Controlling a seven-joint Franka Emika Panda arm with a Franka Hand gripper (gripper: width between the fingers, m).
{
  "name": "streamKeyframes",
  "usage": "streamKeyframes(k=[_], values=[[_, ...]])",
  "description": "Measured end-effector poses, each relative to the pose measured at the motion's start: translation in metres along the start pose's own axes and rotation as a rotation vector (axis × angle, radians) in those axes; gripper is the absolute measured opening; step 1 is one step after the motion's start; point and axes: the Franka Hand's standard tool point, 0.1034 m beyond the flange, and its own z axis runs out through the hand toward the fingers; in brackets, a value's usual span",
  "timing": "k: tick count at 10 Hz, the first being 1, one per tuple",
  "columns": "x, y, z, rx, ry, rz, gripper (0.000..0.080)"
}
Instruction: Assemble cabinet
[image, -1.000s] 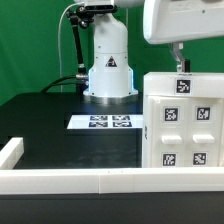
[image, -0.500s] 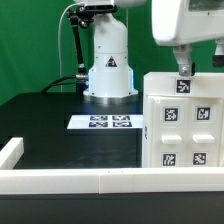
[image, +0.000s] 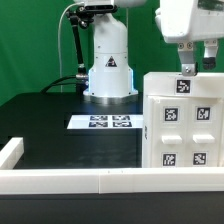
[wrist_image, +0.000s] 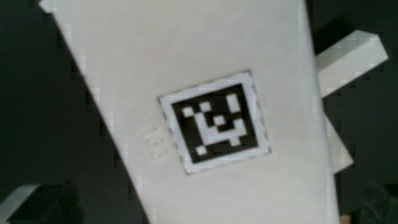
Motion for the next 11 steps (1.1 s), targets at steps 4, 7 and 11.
streamKeyframes(k=[4,7,11], values=[[-0.004,-0.003,0.008,0.004,-0.023,-0.086,0.0796],[-0.006,-0.004,0.012,0.008,-0.025,-0.082,0.0796],[-0.008,-0.003,0.014,0.01,-0.028,-0.079,0.056]])
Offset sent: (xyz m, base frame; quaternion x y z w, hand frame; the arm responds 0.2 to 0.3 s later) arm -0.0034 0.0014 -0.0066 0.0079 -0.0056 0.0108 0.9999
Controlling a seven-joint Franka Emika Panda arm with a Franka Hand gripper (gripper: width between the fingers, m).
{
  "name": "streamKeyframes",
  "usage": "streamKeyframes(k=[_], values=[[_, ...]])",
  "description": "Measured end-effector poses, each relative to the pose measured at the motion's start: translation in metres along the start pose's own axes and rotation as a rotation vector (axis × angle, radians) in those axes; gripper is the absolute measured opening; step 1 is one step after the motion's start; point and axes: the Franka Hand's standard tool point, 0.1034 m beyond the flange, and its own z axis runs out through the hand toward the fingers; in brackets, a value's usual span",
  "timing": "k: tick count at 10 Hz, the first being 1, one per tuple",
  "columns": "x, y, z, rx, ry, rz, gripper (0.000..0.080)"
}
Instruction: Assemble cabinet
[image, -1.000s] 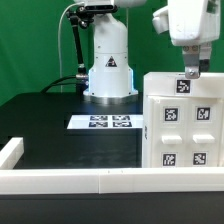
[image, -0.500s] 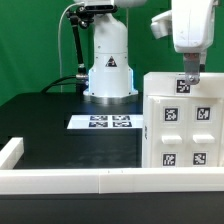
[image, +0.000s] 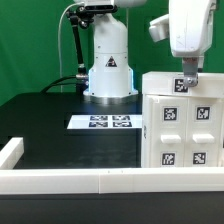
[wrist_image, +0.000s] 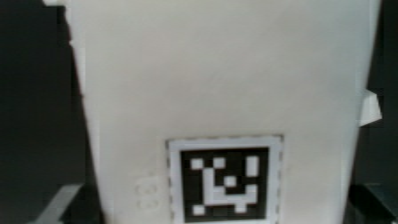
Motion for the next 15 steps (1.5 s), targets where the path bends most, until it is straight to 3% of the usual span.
streamKeyframes(k=[4,11,15], values=[[-0.0002,0.0001,0.0,0.0,0.0,0.072,0.056],[-0.0017,0.005,0.0004,-0.009,0.019,0.702,0.0561],[-0.0014,0.0073,0.0006,-0.016,0.031,0.926,0.0561]])
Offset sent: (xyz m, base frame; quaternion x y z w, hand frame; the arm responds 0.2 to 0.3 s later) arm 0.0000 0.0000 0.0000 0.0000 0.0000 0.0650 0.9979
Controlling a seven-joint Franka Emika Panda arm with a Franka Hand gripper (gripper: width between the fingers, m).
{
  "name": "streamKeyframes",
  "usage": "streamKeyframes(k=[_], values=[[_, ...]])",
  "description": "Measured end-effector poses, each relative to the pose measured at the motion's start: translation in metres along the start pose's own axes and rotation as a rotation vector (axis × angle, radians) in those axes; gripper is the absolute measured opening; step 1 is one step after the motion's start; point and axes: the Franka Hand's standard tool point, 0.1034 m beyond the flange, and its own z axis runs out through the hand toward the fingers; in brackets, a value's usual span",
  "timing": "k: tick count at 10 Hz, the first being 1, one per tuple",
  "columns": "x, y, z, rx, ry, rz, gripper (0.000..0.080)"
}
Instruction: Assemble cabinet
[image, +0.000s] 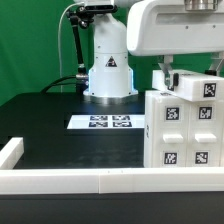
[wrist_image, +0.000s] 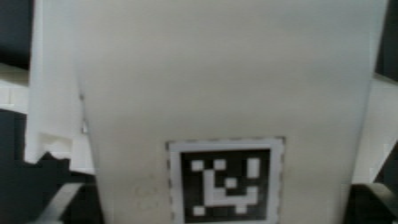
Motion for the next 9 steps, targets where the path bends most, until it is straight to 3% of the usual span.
streamKeyframes(k=[9], values=[[0.0028,0.0082,-0.0014,0.001,0.044,0.652,0.0563]])
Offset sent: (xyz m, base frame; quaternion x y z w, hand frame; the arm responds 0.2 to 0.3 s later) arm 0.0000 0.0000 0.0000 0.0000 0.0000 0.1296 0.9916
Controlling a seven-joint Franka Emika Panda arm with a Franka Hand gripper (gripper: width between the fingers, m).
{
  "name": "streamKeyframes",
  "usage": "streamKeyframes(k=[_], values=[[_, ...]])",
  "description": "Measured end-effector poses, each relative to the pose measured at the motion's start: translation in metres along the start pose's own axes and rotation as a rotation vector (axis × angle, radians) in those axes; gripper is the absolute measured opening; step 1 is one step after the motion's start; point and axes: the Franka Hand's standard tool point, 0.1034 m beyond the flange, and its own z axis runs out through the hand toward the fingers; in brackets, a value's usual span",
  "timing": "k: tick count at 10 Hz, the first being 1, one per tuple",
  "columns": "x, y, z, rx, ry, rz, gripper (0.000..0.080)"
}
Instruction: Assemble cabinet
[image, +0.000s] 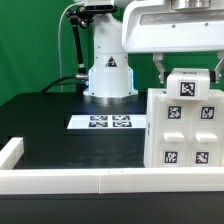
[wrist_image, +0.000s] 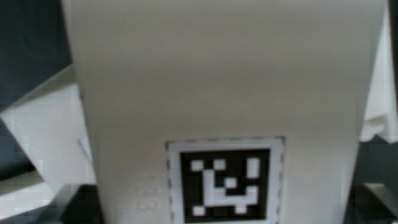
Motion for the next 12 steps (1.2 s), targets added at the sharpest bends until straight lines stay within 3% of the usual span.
streamKeyframes(k=[8,12], values=[[0.0036,0.0074,0.0012,0.013,0.005,0.489,0.0563],[0.003,0.0083,0.0012,0.015,-0.005,0.896,0.0563]])
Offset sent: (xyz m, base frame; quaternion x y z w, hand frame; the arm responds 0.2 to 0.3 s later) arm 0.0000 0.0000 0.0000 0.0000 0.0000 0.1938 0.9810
